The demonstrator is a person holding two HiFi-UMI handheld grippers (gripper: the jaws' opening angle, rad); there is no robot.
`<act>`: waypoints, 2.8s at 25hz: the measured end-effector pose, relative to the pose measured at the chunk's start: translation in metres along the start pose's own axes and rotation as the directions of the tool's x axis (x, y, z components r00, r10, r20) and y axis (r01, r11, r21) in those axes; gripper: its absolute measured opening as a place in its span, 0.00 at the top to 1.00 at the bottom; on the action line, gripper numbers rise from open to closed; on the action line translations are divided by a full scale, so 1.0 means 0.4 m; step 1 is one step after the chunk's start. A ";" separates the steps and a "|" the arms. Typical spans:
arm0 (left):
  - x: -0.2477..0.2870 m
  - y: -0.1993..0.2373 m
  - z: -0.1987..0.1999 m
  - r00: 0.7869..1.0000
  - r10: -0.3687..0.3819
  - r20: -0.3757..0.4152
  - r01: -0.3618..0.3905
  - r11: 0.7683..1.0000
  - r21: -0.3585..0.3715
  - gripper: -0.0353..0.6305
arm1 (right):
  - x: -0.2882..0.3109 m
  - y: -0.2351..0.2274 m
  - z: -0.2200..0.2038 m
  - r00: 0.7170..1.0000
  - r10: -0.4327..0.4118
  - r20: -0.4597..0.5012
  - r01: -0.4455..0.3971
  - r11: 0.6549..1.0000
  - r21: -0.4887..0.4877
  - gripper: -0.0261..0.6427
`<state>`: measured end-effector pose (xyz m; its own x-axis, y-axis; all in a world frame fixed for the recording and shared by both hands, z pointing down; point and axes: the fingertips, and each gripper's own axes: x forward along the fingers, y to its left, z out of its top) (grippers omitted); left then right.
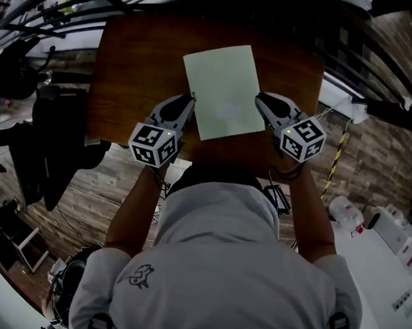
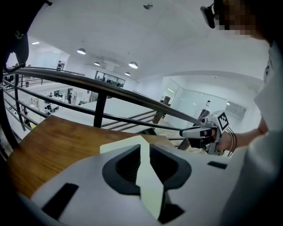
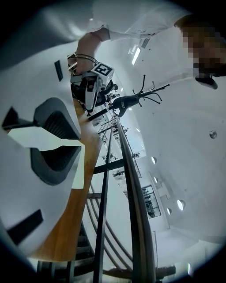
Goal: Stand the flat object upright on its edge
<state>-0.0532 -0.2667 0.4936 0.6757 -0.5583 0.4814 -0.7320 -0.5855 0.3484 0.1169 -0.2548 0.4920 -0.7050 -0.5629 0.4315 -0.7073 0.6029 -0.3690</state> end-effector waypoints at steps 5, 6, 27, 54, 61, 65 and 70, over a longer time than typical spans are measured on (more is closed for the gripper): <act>0.030 0.035 -0.052 0.999 0.020 -0.031 -0.021 0.999 -0.038 0.82 | 0.036 -0.052 -0.053 0.999 0.005 -0.051 -0.004 0.999 0.031 0.90; 0.035 0.041 -0.063 0.999 0.025 -0.037 -0.027 0.999 -0.045 0.81 | 0.043 -0.062 -0.064 0.998 0.006 -0.063 -0.004 0.999 0.039 0.86; 0.131 0.202 -0.265 0.983 0.082 -0.165 -0.113 0.976 -0.188 0.72 | 0.205 -0.214 -0.263 0.970 0.028 -0.240 0.026 0.976 0.217 0.68; 0.193 0.255 -0.354 0.967 0.024 -0.252 -0.112 0.934 -0.339 0.65 | 0.273 -0.249 -0.344 0.944 0.144 -0.297 -0.028 0.932 0.362 0.64; 0.200 0.259 -0.361 0.964 -0.017 -0.265 -0.087 0.923 -0.375 0.63 | 0.282 -0.248 -0.347 0.933 0.202 -0.299 -0.066 0.910 0.410 0.62; 0.206 0.260 -0.363 0.962 -0.030 -0.270 -0.080 0.919 -0.386 0.62 | 0.291 -0.249 -0.348 0.921 0.229 -0.315 -0.074 0.898 0.434 0.61; 0.210 0.260 -0.366 0.959 -0.025 -0.284 -0.090 0.919 -0.383 0.62 | 0.301 -0.251 -0.354 0.898 0.255 -0.360 -0.070 0.888 0.454 0.60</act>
<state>-0.0853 -0.2884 0.6881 0.6409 -0.3540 0.6812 -0.7671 -0.2627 0.5852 0.1106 -0.3029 0.6976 -0.7941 -0.1486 0.5894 -0.6027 0.3178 -0.7319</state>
